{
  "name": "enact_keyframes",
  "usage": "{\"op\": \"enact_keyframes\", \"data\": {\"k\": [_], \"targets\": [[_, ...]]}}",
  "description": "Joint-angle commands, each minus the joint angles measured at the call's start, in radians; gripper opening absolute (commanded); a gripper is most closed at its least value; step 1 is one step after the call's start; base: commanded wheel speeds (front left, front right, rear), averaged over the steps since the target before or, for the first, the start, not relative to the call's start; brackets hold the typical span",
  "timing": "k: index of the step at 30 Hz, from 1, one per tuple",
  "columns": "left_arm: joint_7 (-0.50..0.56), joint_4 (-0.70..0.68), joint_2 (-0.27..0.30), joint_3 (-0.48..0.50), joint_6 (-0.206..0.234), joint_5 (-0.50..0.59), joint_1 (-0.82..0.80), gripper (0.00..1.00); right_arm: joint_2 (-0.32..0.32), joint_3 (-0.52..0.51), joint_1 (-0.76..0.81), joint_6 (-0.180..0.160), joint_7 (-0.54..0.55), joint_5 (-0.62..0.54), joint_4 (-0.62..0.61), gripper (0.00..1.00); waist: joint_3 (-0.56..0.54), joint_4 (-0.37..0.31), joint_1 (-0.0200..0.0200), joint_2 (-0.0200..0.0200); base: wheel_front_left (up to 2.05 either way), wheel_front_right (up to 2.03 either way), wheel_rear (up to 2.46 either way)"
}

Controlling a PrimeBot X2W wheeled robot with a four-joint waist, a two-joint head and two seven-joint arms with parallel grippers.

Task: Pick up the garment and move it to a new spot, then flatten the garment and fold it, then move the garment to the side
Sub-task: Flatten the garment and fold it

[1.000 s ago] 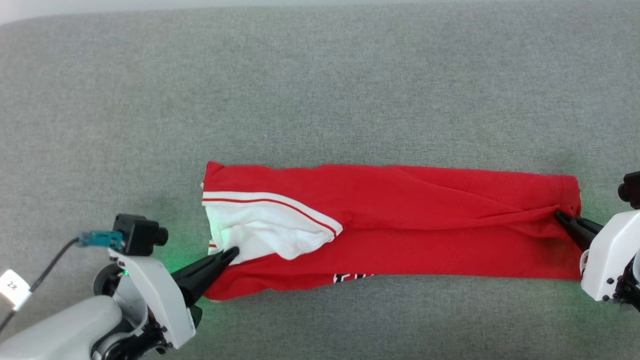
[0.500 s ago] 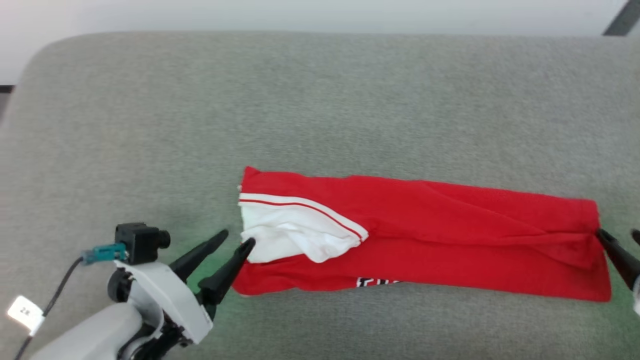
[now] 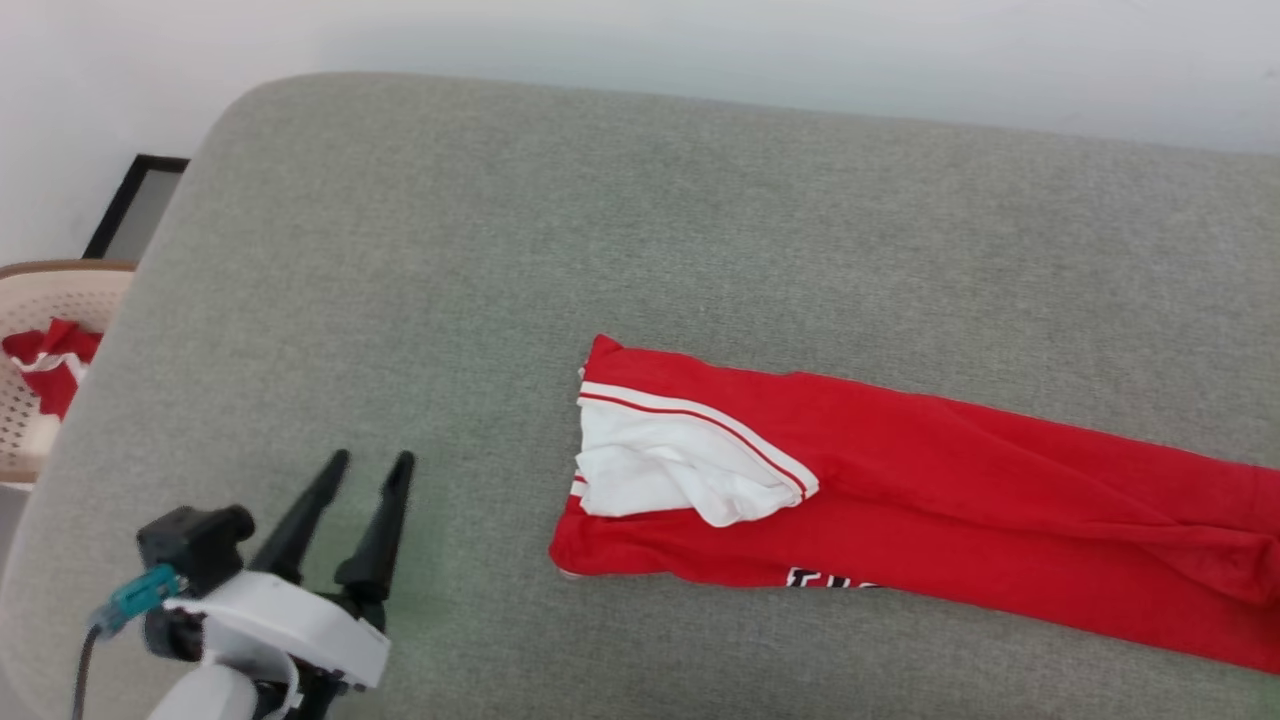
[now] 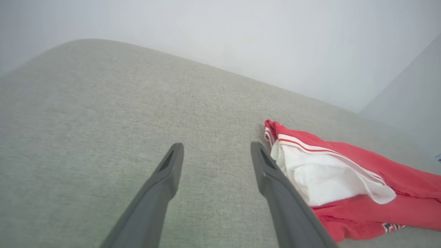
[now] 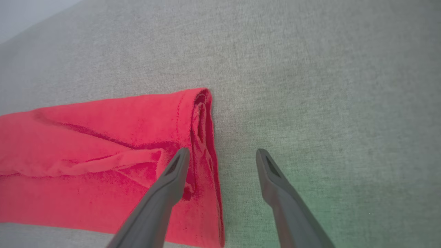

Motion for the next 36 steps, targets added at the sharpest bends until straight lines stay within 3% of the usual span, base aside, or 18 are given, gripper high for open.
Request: {"op": "enact_keyframes", "data": {"k": [1, 5, 10, 16, 23, 24, 25, 26, 27, 36], "targets": [[0.001, -0.013, -0.021, 0.064, -0.006, 0.079, 0.032, 1.00, 0.019, -0.018, -0.014, -0.002, 0.016, 0.023, 0.012, 1.00, -0.001, 0.014, 0.0000, 0.0000, 0.00, 0.00, 0.00], [0.001, -0.050, -0.072, 0.190, -0.011, 0.261, 0.071, 1.00, 0.042, -0.026, -0.042, -0.002, 0.053, 0.001, 0.031, 1.00, 0.003, 0.020, 0.0000, 0.0000, 0.00, 0.00, 0.00], [0.001, -0.091, -0.132, 0.276, -0.013, 0.414, 0.090, 1.00, 0.077, -0.029, -0.070, -0.002, 0.119, -0.011, 0.053, 1.00, 0.004, 0.024, 0.0000, 0.0000, 0.00, 0.00, 0.00], [0.001, -0.131, -0.169, 0.296, -0.014, 0.475, 0.108, 1.00, 0.119, -0.028, -0.088, -0.002, 0.218, -0.063, 0.070, 1.00, 0.014, 0.014, 0.0000, 0.0000, 0.00, 0.00, 0.00], [0.001, -0.138, -0.180, 0.298, -0.014, 0.495, 0.096, 1.00, 0.178, 0.004, -0.152, -0.001, 0.257, -0.143, 0.107, 1.00, 0.033, -0.003, 0.0000, 0.0000, 0.00, 0.00, 0.00], [0.001, -0.141, -0.179, 0.298, -0.014, 0.499, 0.096, 1.00, 0.185, 0.006, -0.158, -0.001, 0.262, -0.155, 0.121, 0.74, 0.035, -0.005, 0.0000, 0.0000, 0.00, 0.00, 0.00], [0.001, -0.142, -0.181, 0.300, -0.014, 0.498, 0.096, 1.00, 0.193, 0.006, -0.165, -0.001, 0.263, -0.169, 0.133, 0.37, 0.037, -0.007, 0.0000, 0.0000, 0.00, 0.00, 0.00], [0.001, -0.142, -0.183, 0.301, -0.014, 0.498, 0.097, 1.00, 0.197, 0.009, -0.174, -0.001, 0.263, -0.179, 0.141, 0.07, 0.039, -0.008, 0.0000, 0.0000, 0.00, 0.00, 0.00], [0.001, -0.144, -0.184, 0.301, -0.014, 0.499, 0.096, 1.00, 0.201, 0.010, -0.180, -0.001, 0.262, -0.186, 0.147, 0.00, 0.041, -0.009, 0.0000, 0.0000, 0.00, 0.00, 0.00], [0.001, -0.169, -0.189, 0.351, -0.014, 0.492, 0.120, 1.00, 0.169, -0.043, -0.235, -0.002, 0.245, -0.206, 0.099, 0.00, 0.067, -0.056, 0.0000, 0.0000, 0.00, 0.00, 0.00]]}}
